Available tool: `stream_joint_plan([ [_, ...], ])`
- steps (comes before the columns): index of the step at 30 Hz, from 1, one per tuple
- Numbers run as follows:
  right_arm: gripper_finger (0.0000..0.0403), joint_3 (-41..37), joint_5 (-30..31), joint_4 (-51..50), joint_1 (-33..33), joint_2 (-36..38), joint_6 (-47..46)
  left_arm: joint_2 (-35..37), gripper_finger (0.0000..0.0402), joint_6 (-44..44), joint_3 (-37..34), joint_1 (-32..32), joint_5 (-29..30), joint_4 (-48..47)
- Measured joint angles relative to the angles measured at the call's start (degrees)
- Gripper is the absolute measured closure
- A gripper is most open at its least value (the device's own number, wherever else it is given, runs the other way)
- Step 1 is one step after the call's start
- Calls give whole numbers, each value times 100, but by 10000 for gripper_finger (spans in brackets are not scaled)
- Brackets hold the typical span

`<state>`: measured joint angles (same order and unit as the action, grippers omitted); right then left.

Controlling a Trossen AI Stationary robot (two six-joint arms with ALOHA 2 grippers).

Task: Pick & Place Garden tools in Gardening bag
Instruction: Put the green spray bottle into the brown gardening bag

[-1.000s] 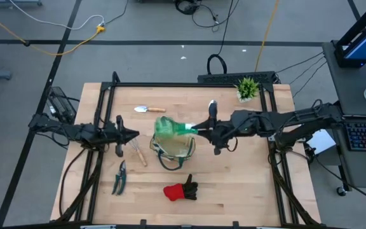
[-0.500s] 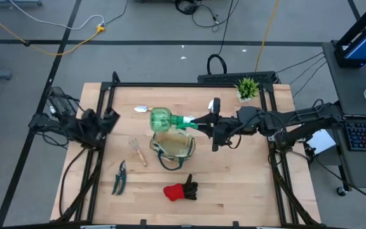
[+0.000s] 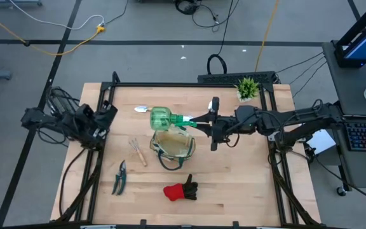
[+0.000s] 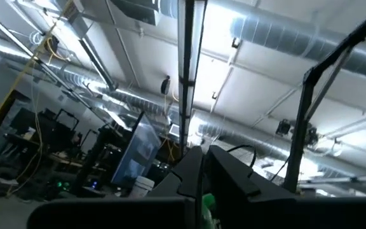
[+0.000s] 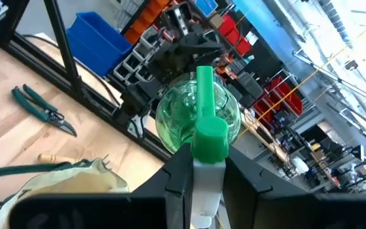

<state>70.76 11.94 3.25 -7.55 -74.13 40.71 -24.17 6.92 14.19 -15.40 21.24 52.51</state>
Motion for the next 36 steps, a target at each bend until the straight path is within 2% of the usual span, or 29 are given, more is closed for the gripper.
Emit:
stream_joint_plan([
  [4,353,0,1,-24,6,-7,-164,-989,371,-499,985,0,-314,-167],
  [9,353,0,1,-169,7,-7,-275,-2045,371,-924,2281,0,-367,-1234],
  [13,353,0,1,-260,7,-7,-371,-2678,371,-1241,3301,0,-215,-2511],
  [19,353,0,1,-357,7,-7,-560,-3462,371,-1540,4720,0,356,-4736],
  [24,353,0,1,-593,7,-7,-678,-3972,371,-1572,5824,0,592,-6474],
  [30,353,0,3,-716,7,-7,-767,-4446,371,-1335,6580,0,688,-7831],
  [36,353,0,1,-868,7,-7,-825,-4702,371,-1080,6645,-2,580,-8473],
])
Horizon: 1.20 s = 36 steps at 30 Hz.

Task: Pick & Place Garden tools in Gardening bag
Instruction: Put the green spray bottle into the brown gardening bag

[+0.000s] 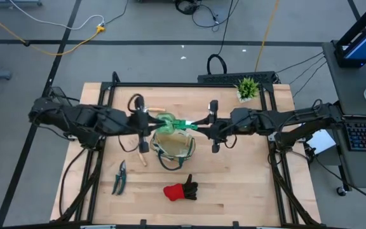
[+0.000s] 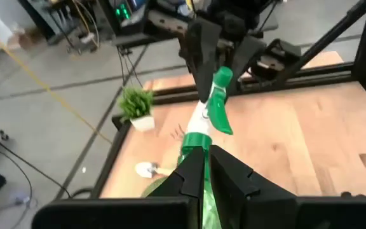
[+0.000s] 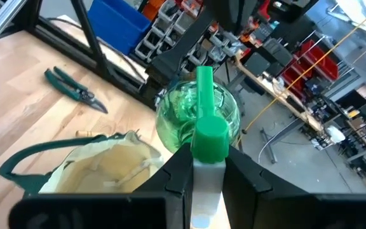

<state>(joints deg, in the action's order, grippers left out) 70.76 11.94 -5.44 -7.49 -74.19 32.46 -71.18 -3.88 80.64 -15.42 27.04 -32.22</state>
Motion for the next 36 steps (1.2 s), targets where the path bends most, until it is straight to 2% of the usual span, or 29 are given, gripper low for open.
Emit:
stream_joint_plan([
  [7,353,0,0,-11,0,2,-32,-257,371,186,0,102,359,-19],
  [17,353,0,124,-342,0,0,-36,-774,360,-119,-2,385,-216,210],
  [21,353,0,176,-402,1,0,-49,-847,323,-172,-2,451,-311,225],
  [31,353,0,175,-426,2,0,-39,-891,198,-181,-1,471,-320,249],
  [36,353,0,175,-402,0,-9,-92,-1165,155,-162,-9,567,-514,264],
])
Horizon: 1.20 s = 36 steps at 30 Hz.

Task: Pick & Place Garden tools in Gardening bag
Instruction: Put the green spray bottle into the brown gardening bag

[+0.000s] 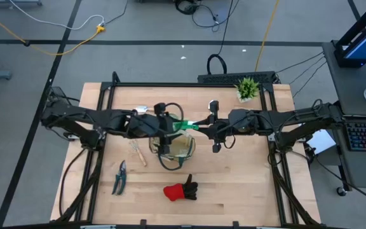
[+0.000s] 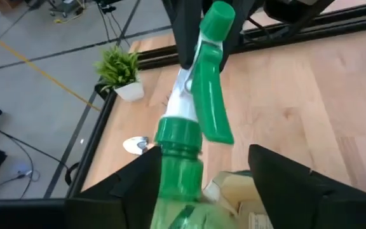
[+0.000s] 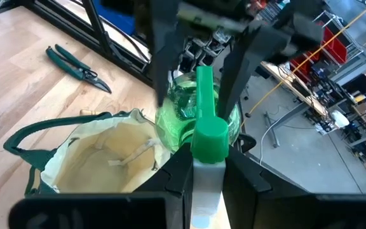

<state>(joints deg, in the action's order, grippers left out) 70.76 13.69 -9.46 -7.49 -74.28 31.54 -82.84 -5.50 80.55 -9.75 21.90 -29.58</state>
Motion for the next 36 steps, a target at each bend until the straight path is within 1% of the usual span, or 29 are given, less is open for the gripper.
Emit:
stream_joint_plan([
  [5,353,-11,-26,40,2,-82,-192,-200,136,-22,2,141,-96,145],
  [9,353,-3,-27,81,2,-196,-335,-235,133,-95,2,203,-189,447],
  [12,353,-9,-26,171,2,-264,-392,-230,134,-157,4,232,-295,414],
  [22,353,-7,-56,507,-9,-354,-518,-341,167,-179,2,239,-312,155],
  [25,353,-7,-98,543,-9,-350,-544,-411,174,-188,15,265,-341,234],
  [30,353,-7,-107,493,-9,-346,-673,-421,178,-194,9,280,-378,270],
  [36,353,-7,-92,488,-9,-350,-689,-416,179,-244,7,303,-361,85],
])
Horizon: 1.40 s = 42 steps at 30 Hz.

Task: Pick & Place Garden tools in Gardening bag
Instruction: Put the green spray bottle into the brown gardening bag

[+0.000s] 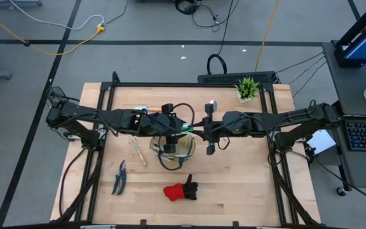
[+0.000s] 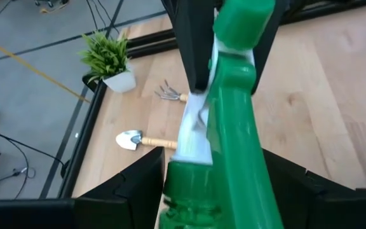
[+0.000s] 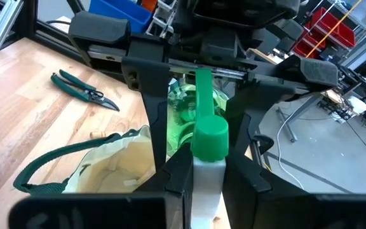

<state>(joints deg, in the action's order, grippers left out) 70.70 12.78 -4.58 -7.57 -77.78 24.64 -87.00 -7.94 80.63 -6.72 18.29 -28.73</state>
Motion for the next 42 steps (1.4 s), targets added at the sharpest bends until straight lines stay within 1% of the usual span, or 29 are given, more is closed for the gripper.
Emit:
stream_joint_plan([
  [3,353,0,-2,-2,0,0,0,0,179,-9,-1,0,47,-14],
  [6,353,0,-10,4,0,0,0,0,179,-98,-1,0,265,-16],
  [8,353,0,-67,2,2,0,-1,0,182,-100,-1,30,287,-18],
  [11,353,0,-63,2,2,0,0,0,201,-97,-1,79,220,-14],
  [16,353,0,-75,36,4,0,-56,0,248,-105,-1,133,92,-19],
  [19,353,0,-202,173,4,0,-63,3,260,-119,-1,155,-100,-12],
  [26,353,-2,-339,304,7,0,-115,9,241,-115,-1,151,-99,9],
  [32,352,-2,-309,307,5,0,-150,7,265,-101,-1,149,-98,18],
  [35,344,-2,-127,315,0,0,-247,7,264,-87,-1,121,-63,37],
  [39,325,-2,-91,341,-4,6,-503,7,247,-32,-1,44,36,40],
  [42,315,7,-83,390,-9,25,-520,-3,244,37,-7,12,74,-20],
])
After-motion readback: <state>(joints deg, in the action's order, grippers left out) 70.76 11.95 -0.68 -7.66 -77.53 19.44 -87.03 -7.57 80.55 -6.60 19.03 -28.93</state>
